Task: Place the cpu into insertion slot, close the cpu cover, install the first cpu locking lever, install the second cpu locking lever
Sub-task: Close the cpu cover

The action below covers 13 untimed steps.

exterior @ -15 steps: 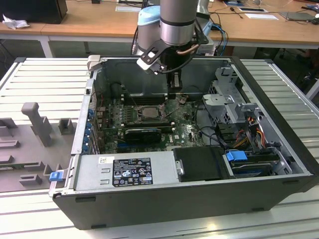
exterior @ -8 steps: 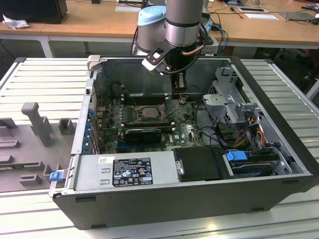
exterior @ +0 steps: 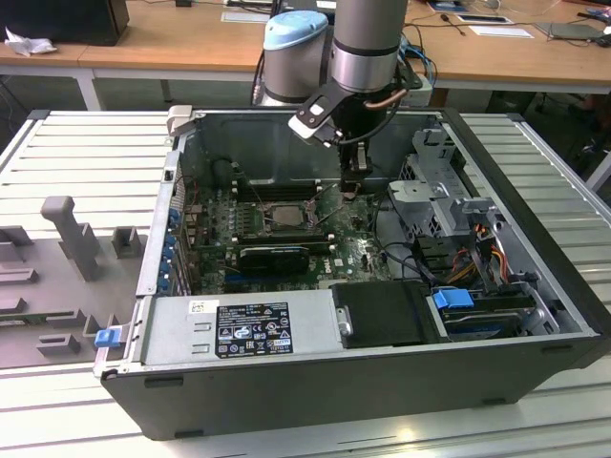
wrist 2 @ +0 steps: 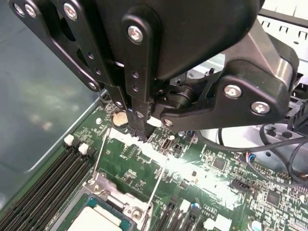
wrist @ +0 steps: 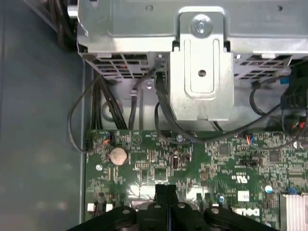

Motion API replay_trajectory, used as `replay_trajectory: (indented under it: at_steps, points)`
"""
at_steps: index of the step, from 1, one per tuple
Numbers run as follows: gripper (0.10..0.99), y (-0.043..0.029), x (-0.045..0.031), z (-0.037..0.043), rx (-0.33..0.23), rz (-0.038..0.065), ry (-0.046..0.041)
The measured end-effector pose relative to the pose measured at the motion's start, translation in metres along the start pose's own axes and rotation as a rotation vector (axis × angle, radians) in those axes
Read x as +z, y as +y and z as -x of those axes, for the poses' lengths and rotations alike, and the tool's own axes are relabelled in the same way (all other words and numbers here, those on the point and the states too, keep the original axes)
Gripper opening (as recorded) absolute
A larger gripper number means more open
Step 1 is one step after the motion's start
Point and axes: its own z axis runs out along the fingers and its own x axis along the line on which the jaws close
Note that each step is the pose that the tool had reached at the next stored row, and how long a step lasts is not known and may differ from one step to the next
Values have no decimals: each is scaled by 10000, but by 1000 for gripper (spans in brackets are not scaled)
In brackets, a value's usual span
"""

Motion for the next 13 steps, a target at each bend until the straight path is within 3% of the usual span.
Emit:
replay_trajectory:
  at_steps: [6,13]
  points:
    - [106,85,13,0,0,-3,0]
    - [106,106,160,3,-1,-19,0]
